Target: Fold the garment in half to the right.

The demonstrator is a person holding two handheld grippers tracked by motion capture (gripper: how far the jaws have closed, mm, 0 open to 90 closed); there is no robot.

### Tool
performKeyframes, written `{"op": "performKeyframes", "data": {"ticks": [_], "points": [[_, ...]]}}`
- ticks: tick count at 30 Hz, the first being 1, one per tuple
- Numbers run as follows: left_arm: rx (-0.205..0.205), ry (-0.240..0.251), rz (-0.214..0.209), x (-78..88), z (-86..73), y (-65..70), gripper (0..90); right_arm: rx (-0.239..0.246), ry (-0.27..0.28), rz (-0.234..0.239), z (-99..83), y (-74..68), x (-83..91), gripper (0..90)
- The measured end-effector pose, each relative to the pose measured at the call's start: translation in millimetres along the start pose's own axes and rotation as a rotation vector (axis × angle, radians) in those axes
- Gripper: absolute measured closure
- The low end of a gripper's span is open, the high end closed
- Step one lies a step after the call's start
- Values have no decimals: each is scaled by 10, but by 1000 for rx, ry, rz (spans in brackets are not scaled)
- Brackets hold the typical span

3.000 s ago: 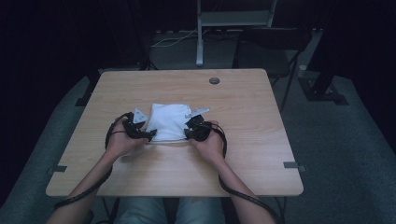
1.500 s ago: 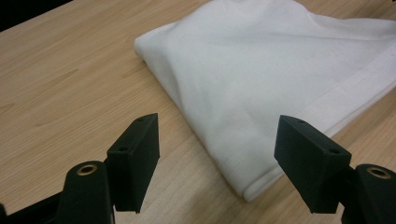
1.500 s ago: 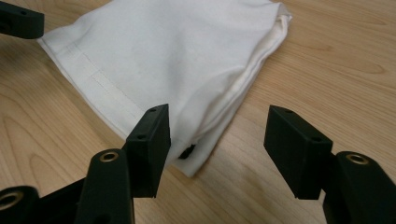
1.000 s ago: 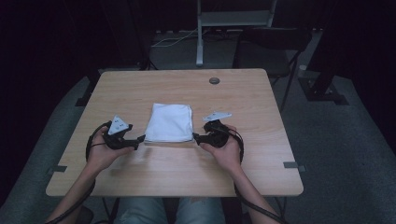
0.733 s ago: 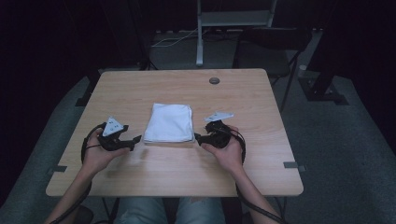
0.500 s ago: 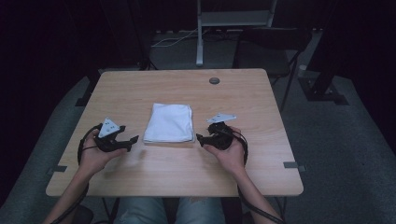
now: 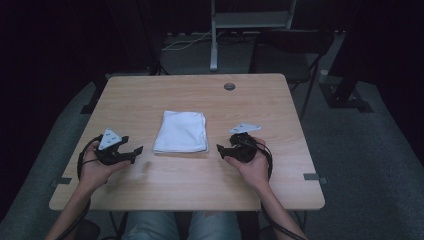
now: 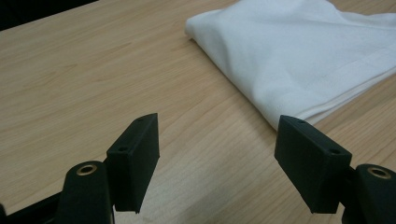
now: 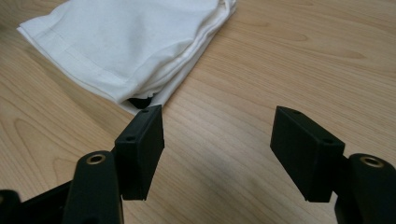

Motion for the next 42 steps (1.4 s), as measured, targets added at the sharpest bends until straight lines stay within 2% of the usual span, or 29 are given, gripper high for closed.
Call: {"op": "performKeyframes", "data": {"ticks": [14,23,42], "points": [[14,33,10,107,-36,-65,310,-21,16,-39,-95,122,154,331],[21,29,13,126,-101,-96,310,-36,17,-65,-178,214,241,322],[34,55,31,218,-139,-179,310,-72,20,-102,-332,358,387,309]]}}
Point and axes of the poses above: each handheld gripper's, and its own axes: x roughly backward along the jaws, z roughly out of its top, y roughly to its right, the point moved 7 cm from there along -x, roughly forward along the jaws, and after that the axes turned 9 degrees about x, right-handed, at the moved point
